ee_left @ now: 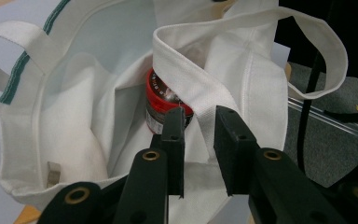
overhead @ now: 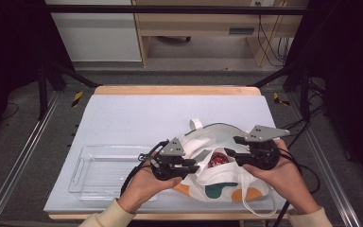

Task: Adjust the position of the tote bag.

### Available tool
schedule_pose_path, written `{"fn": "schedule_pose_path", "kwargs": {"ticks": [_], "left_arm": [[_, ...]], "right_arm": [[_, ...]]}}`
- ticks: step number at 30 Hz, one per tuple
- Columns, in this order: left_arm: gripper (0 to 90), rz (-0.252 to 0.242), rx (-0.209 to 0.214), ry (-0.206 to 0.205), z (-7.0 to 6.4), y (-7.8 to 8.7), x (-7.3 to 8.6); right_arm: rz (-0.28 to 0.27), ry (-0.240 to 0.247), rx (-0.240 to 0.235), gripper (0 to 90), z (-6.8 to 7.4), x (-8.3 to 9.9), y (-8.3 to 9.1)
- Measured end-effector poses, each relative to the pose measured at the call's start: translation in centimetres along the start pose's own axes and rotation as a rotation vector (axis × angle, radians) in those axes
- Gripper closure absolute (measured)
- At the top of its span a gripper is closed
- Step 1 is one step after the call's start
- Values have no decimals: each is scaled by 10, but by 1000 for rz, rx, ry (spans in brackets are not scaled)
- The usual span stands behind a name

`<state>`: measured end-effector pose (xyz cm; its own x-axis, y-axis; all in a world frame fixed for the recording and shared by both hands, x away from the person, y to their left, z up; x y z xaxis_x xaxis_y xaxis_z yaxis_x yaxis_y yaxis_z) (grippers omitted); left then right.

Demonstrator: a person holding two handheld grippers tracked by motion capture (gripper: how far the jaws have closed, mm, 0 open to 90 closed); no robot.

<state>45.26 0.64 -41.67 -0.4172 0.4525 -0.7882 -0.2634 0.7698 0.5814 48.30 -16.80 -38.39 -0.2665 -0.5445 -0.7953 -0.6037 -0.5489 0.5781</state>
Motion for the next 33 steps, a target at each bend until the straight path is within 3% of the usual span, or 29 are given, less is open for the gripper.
{"fn": "schedule_pose_path", "kwargs": {"ticks": [8,19,29,33], "left_arm": [[735,-2,-4,-4,1,2,-2],[731,-5,-8,-13,0,4,-5],[721,-7,-12,-6,2,6,-6],[715,-8,-18,-3,4,7,-6]], "right_arm": [[98,-23,-19,511,-9,12,-33],[138,-53,-42,553,-10,29,-48],[152,-56,-60,804,-7,33,-49],[143,-55,-59,862,-7,32,-46]]}}
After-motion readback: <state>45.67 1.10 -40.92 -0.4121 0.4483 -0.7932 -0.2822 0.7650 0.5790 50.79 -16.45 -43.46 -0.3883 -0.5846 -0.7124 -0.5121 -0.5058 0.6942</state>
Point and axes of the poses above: each handheld gripper's, and its own axes: y roughly backward along the jaws, x roughly out of its underside, z roughly to its left, the point moved 8 cm from there along -y, roughly forward along the jaws, and after that the axes turned 6 degrees about y, right-handed, at the moved point
